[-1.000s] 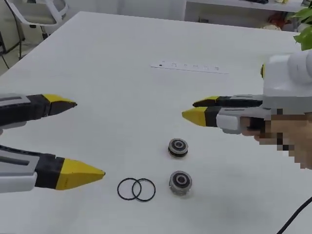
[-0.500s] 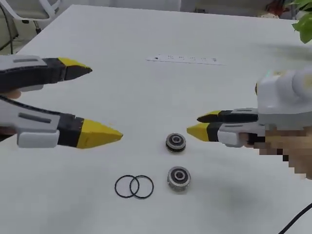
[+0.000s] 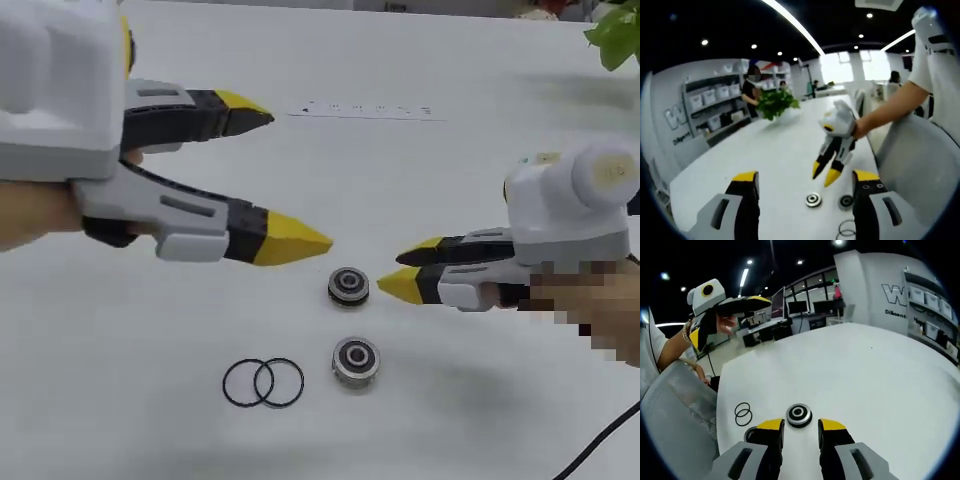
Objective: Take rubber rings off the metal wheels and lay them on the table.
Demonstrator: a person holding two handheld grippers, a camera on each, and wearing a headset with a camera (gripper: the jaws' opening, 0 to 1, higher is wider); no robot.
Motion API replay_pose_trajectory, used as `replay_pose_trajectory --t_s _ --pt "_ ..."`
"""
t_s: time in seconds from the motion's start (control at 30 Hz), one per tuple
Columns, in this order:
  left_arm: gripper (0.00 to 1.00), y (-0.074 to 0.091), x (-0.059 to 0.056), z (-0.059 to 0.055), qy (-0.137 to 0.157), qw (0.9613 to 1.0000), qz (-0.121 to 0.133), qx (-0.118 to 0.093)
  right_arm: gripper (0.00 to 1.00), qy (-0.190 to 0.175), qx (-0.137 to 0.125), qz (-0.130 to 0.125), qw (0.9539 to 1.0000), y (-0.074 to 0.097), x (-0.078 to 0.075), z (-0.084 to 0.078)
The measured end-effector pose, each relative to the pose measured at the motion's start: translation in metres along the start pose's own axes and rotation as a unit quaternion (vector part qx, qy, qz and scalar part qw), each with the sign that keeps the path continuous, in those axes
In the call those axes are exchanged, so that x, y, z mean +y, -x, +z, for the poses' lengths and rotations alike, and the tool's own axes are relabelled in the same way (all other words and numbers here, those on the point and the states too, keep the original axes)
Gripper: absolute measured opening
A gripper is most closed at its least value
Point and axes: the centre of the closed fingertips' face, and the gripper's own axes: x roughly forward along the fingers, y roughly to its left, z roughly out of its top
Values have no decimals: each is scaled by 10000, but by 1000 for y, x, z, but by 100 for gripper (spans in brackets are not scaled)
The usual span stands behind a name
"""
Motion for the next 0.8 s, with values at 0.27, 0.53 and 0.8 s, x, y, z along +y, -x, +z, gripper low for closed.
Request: replay_pose_trajectory --t_s 0.27,0.53,0.8 --pt "63 -39 1 -19 -129 9988 -296 368 24 -24 12 -22 10000 4 -3 -3" --pt "49 -64 -1 -44 394 9976 -430 368 24 -99 28 -32 9999 6 -5 -6" --pt "38 -73 -8 -87 598 9961 -288 586 24 -213 61 13 9998 4 -4 -8"
